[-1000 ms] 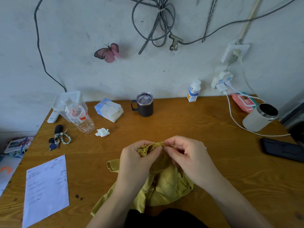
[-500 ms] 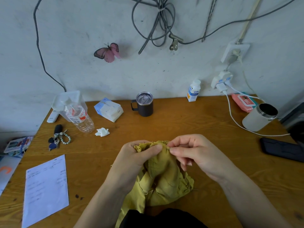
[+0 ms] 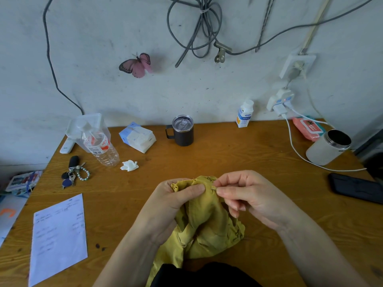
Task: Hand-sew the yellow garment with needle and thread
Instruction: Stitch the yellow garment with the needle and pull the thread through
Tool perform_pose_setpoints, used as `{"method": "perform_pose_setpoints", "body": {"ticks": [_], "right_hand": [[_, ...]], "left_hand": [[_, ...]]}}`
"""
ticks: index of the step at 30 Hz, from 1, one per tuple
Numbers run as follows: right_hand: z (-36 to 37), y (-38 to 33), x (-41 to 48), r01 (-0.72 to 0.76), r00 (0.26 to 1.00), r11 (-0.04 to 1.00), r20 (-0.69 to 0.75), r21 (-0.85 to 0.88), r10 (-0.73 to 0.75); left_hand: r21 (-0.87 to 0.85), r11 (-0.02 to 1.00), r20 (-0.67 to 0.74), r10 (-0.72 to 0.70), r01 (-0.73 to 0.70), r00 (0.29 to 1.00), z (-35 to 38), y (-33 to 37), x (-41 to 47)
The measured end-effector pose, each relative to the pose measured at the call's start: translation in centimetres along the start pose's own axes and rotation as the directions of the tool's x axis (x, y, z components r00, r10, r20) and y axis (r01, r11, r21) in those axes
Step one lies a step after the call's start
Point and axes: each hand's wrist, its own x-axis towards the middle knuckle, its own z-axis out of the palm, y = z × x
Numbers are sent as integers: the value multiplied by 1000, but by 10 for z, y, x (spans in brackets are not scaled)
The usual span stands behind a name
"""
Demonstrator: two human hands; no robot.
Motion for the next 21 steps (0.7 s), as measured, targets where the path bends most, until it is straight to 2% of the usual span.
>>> {"method": "perform_pose_setpoints", "body": {"ticks": [9,15,21], "right_hand": [[3,4,-1,49,998,997,-30,-67,-51],[6,8,0,105,990,968,-72,-226,-124],[6,11,2,120,991,985,-51,-127,-127]], "left_hand": [[-44,999,28,-11,12,1000,1,-3,1],[-17,999,-5,-36,35,999,3,-6,3],[-35,996,14,-76,77,997,5,-11,3]]}}
